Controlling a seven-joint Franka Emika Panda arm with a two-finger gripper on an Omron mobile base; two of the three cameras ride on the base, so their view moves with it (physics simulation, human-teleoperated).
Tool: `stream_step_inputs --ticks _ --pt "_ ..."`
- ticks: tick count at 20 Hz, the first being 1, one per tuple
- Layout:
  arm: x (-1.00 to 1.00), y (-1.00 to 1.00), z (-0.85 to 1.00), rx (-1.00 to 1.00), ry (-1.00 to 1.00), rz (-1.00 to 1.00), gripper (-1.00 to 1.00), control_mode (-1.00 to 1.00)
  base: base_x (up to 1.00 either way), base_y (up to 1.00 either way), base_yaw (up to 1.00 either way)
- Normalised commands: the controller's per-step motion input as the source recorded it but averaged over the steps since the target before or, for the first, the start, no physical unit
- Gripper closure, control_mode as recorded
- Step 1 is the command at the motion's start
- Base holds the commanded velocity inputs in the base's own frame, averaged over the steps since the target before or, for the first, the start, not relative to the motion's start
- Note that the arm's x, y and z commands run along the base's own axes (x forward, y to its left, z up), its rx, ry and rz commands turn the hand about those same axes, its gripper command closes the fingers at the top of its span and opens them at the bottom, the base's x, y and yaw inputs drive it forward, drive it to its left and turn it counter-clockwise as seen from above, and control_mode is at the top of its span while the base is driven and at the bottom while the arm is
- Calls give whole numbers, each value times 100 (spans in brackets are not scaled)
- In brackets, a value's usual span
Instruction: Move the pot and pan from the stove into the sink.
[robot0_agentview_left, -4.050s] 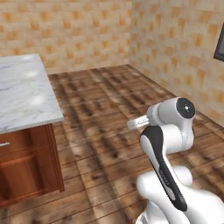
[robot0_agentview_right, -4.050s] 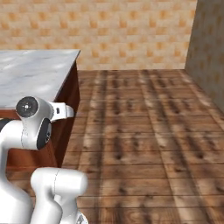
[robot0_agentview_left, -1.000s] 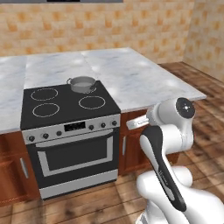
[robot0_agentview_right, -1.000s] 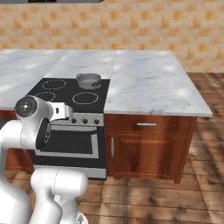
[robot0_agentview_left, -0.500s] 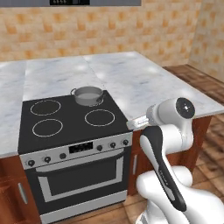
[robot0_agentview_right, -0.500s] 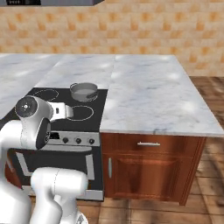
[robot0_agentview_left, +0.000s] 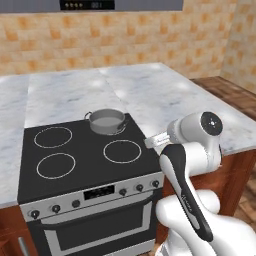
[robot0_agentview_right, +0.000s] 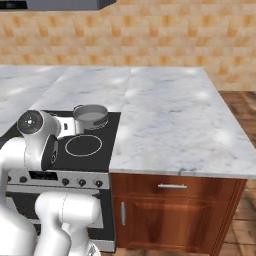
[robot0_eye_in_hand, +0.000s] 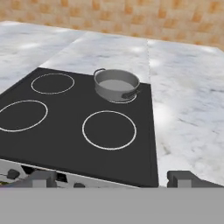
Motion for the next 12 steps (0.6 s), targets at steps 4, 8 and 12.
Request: stream_step_inputs --ticks 4,8,12 --pt "0 0 0 0 0 0 -100 100 38 0 0" --pt "0 0 0 0 0 0 -100 -100 11 0 0" --pt "10 0 0 1 1 0 -100 -100 0 0 0"
